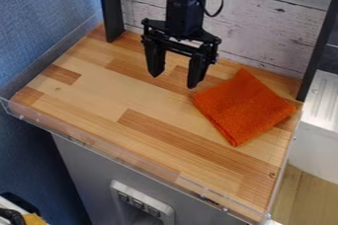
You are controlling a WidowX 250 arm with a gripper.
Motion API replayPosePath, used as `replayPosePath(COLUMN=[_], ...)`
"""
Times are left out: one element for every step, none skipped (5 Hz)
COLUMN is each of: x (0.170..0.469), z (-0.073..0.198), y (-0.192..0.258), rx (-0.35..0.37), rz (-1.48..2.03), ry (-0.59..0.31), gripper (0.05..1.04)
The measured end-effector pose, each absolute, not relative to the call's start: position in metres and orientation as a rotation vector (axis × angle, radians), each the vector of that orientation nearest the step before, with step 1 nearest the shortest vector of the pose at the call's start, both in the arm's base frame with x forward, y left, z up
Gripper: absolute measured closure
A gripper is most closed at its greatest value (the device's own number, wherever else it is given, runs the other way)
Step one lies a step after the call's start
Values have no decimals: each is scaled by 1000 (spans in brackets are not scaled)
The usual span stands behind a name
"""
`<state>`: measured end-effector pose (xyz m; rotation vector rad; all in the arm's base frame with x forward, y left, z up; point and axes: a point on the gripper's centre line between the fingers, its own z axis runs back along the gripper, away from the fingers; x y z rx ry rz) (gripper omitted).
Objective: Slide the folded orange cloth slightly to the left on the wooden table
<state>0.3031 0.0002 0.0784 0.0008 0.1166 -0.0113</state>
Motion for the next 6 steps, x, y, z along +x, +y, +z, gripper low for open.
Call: replayPosePath(x=[305, 311, 317, 326, 332, 340], z=[77, 76, 73, 76, 73, 74], y=[-4, -16, -31, -46, -61, -72], rx=[3, 2, 6, 5, 9, 5], rz=[6, 11, 22, 35, 44, 50], ry=[98, 60, 30, -10, -22, -38], gripper=[85, 85, 87, 85, 85, 85])
